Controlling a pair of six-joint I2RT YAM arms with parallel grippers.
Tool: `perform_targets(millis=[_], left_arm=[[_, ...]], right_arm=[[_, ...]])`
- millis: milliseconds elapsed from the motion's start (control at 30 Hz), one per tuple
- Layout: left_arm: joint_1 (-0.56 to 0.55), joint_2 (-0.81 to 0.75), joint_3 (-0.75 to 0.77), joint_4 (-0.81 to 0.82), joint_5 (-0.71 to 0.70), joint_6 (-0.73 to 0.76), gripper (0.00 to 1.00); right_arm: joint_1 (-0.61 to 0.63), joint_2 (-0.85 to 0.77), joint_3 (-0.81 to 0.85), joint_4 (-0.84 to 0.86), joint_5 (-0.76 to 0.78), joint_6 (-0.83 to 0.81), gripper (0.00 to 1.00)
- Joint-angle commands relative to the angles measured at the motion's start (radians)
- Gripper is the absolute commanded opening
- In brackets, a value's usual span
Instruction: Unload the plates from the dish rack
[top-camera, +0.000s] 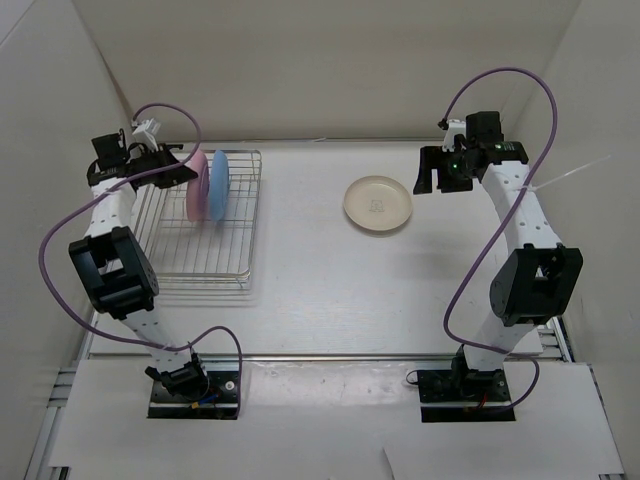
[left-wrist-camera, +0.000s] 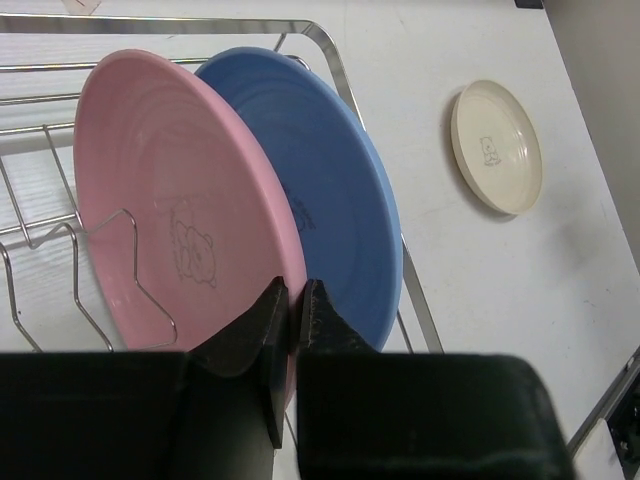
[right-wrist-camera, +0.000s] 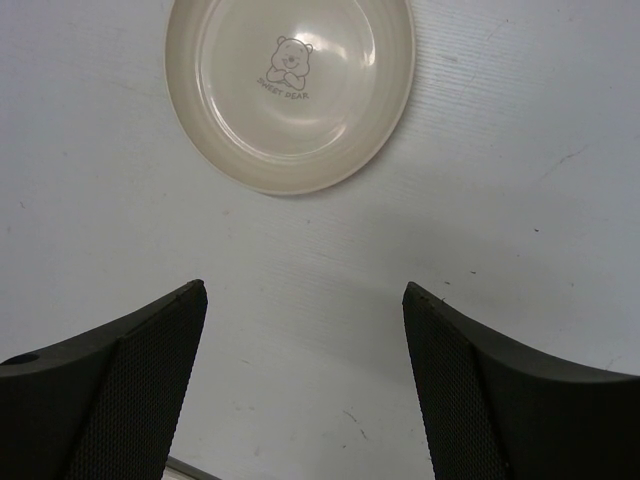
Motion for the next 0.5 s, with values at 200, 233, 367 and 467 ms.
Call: perform_targets(millis=[200, 233, 367, 467], left_arm=[[0.06, -0.124, 0.016, 0.009, 0.047, -0.02, 0.11], [0.074, -0.149, 0.038, -0.001, 0.047, -0.02, 0.11], [0.097, -0.227, 0.103, -0.061, 0.07, -0.031, 0.11], [0.097, -0.296, 0.182, -0.136, 0.07, -0.022, 0.11]], right_arm=[[0.0, -0.046, -0.027, 0.024, -0.012, -0.011, 0.83], [0.0, -0.046, -0.027, 0.024, -0.012, -0.011, 0.83], [0.0, -0.046, -0.027, 0.024, -0.021, -0.011, 0.83], [0.0, -0.046, -0.005, 0.024, -0.03, -0.002, 0.83]])
